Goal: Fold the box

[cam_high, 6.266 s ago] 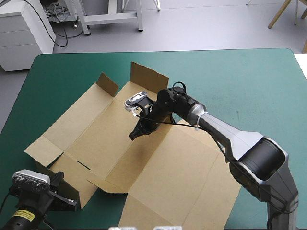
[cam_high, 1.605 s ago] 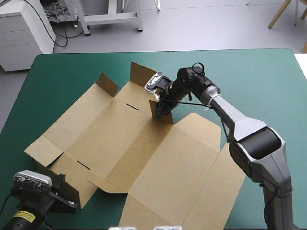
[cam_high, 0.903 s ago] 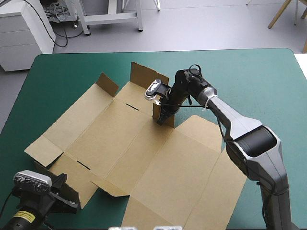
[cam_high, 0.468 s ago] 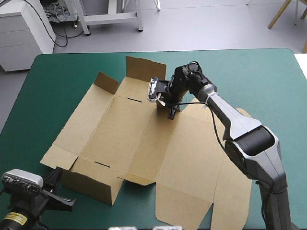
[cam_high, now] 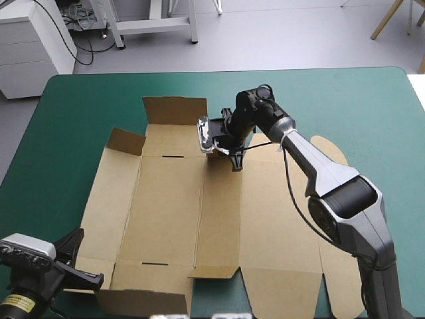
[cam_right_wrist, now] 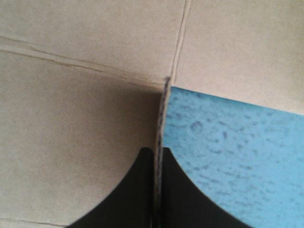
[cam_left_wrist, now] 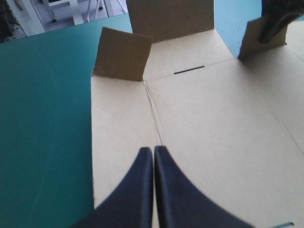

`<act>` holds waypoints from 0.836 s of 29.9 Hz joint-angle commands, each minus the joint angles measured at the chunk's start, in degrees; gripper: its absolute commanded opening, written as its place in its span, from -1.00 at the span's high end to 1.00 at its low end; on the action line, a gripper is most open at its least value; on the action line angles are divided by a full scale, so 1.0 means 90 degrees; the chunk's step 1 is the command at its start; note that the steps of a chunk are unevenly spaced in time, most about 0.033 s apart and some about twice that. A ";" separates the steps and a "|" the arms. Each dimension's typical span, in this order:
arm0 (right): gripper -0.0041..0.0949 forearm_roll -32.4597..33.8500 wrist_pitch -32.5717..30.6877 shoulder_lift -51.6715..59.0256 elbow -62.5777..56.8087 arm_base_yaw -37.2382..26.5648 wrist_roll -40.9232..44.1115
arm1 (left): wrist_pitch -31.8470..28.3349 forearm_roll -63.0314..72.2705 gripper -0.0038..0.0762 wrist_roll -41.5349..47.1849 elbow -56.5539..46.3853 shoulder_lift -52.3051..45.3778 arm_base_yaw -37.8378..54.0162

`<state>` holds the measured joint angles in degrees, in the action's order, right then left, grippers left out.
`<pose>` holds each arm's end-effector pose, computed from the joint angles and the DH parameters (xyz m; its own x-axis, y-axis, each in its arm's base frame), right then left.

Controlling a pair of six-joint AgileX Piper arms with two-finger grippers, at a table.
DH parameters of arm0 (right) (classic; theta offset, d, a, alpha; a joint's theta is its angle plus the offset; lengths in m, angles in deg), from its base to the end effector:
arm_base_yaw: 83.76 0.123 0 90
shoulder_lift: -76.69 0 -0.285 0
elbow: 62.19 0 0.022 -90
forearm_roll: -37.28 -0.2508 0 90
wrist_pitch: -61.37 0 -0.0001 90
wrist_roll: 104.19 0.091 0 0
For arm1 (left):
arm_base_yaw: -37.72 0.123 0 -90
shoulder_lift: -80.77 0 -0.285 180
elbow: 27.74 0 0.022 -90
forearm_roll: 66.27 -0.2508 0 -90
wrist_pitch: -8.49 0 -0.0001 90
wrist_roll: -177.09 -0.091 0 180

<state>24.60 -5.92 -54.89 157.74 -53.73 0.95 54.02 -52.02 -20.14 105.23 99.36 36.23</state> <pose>0.4004 0.2527 0.2680 0.2440 -0.9212 -0.3032 -0.9467 -0.1584 -0.2805 0.0328 -0.0169 0.3063 -0.3197 0.1308 -0.9384 0.2319 0.9711 0.0563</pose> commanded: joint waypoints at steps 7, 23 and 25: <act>0.96 -0.0414 -0.0179 0.0393 0.0203 0.0257 -0.0111 | -0.0613 0.0104 0.93 0.0003 0.0209 0.0115 0.0013; -0.20 -0.0284 -0.0179 0.0510 0.0203 0.0285 0.1185 | -0.0579 0.0057 0.93 0.0003 0.0209 0.0115 0.0013; -0.19 0.0107 -0.0179 0.0665 0.0203 0.0285 0.1440 | -0.0569 0.0057 0.93 0.0003 0.0209 0.0115 0.0013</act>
<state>22.92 -8.06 -54.62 157.76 -51.13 11.36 52.93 -52.15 -20.14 105.23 99.36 36.23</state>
